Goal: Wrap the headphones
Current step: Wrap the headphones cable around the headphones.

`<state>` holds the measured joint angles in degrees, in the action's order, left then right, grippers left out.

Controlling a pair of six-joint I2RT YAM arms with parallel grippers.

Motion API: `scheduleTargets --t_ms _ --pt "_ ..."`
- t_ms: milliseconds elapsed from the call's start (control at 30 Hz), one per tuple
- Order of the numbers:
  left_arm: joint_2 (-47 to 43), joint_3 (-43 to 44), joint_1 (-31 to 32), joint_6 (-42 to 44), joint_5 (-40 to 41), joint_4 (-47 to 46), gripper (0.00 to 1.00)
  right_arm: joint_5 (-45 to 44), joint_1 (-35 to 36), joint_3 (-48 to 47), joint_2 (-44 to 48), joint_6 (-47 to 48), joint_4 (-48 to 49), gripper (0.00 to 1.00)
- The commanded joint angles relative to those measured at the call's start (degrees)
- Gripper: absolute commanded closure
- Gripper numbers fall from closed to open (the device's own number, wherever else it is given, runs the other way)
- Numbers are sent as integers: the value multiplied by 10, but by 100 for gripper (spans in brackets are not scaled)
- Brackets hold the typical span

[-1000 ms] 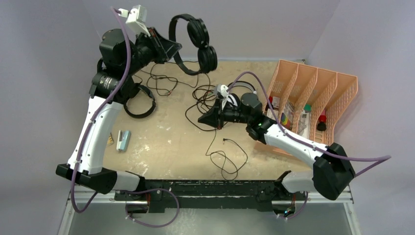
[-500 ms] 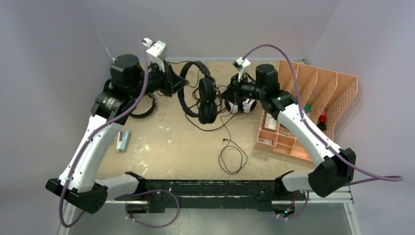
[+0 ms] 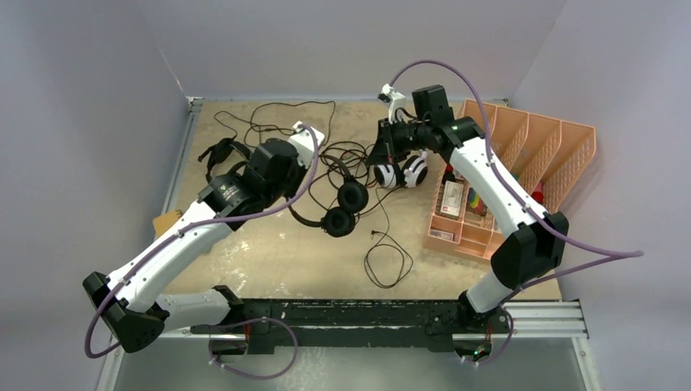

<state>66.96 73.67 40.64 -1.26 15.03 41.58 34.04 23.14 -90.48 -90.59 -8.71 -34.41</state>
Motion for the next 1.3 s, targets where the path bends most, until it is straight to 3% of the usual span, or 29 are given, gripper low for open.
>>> scheduleTargets --t_ms 0,200,400,467,567,733,933,1133,1267 --pt "-26 -12 34 50 182 -51 100 87 0 -41 -10 12 -60 100" --pt "-13 -43 81 106 344 -93 100 170 1 -51 -26 -7 -84 100" --pt "13 -52 88 110 424 -144 100 232 1 -58 -48 -63 -87 100" --pt "22 -53 88 97 441 -155 100 250 1 -34 -39 -129 -30 100" --pt "40 -49 88 72 464 -166 100 265 3 27 -5 -274 138 100" --pt "61 -32 88 18 476 -175 100 226 11 96 35 -460 377 95" --pt "81 -15 88 -47 421 -190 100 165 43 31 -5 -413 318 93" --pt "86 0 88 -115 403 -190 100 138 85 9 -31 -388 288 93" --pt "87 10 87 -178 405 -174 100 100 106 -9 -34 -329 215 92"
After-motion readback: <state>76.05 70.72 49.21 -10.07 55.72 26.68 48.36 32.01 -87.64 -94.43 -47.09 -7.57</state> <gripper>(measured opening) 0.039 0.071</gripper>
